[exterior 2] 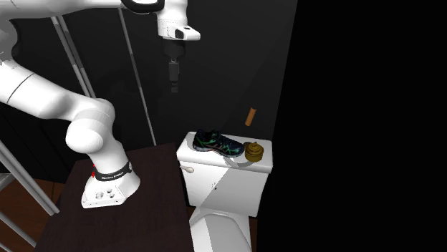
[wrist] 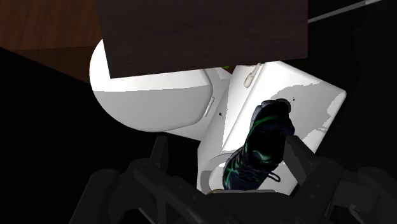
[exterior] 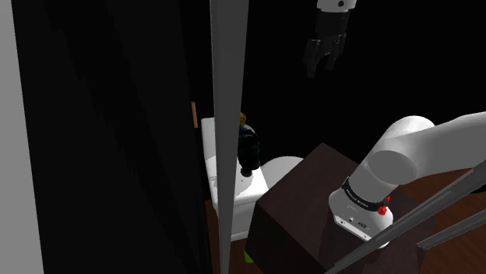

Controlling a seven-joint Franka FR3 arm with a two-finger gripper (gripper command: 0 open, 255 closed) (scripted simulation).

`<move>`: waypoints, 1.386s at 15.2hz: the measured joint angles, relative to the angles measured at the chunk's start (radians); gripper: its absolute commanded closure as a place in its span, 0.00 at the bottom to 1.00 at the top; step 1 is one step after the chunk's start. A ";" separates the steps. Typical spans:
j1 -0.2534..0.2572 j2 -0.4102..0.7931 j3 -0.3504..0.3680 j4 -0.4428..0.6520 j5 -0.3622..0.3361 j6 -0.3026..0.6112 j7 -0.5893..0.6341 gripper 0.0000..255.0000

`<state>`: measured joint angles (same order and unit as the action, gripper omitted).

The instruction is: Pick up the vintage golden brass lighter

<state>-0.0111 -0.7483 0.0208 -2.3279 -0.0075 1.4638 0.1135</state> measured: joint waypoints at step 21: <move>-0.009 0.665 0.021 0.162 -0.036 0.460 0.033 0.00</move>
<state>-0.0197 -0.0837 0.0415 -2.1657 -0.0430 1.9236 0.1469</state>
